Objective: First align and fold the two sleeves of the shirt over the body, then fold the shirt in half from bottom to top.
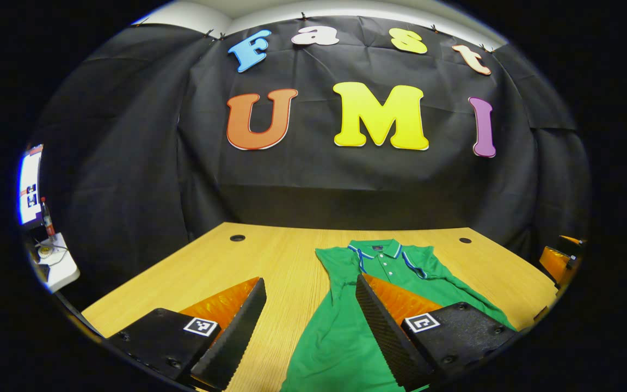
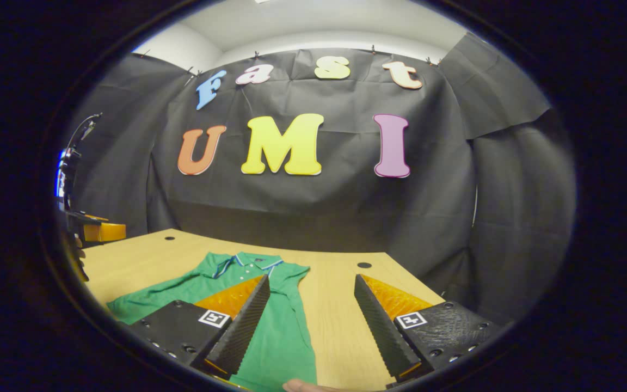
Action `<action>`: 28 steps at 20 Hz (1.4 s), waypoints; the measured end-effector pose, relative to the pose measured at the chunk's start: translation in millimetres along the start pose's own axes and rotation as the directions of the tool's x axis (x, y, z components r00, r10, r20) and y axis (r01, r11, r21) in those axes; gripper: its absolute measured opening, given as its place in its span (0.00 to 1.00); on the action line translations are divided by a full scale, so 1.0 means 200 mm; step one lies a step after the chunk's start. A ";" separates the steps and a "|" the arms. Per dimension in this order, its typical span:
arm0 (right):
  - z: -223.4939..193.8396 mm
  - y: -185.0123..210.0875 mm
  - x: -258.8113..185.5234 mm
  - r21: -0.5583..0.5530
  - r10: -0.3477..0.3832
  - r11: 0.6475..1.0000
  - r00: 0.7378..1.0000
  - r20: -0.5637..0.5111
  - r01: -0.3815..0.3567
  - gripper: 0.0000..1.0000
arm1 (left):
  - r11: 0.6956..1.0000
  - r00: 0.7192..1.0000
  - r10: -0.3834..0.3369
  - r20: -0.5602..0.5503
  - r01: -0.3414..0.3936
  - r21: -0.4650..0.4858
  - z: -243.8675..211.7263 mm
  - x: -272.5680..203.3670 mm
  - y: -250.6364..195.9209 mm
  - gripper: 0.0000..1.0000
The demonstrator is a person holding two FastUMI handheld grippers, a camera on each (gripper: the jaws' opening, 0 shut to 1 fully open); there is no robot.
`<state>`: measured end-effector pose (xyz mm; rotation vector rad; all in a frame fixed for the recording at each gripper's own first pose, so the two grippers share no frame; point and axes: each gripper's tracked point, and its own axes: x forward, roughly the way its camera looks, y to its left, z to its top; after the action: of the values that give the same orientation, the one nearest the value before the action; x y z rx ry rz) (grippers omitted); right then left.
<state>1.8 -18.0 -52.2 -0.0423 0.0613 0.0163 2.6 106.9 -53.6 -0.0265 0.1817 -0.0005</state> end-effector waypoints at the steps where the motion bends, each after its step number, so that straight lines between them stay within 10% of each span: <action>1: -0.03 -0.01 -0.07 0.002 -0.007 1.000 1.000 -0.009 0.007 0.96 | 1.000 1.000 -0.015 -0.015 0.015 -0.019 -0.06 -0.05 0.02 1.00; 13: -0.74 0.01 -0.38 -0.022 -0.008 1.000 0.958 -0.287 0.001 0.98 | 0.997 0.967 -0.073 -0.244 0.070 -0.023 -0.83 -0.30 0.08 1.00; 25: -0.90 0.04 -0.33 0.089 0.044 0.996 0.939 -0.341 -0.014 0.95 | 0.998 0.980 0.009 -0.201 0.004 0.068 -0.87 -0.26 0.09 0.99; 28: -0.90 0.09 -0.36 0.092 0.064 0.995 0.936 -0.346 -0.034 0.89 | 0.996 0.978 -0.005 -0.211 0.023 0.081 -0.87 -0.26 0.06 0.84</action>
<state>-80.9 -9.7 -228.0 0.0420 0.4192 0.0562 -80.1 114.2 -216.4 0.0559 0.3930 -0.0252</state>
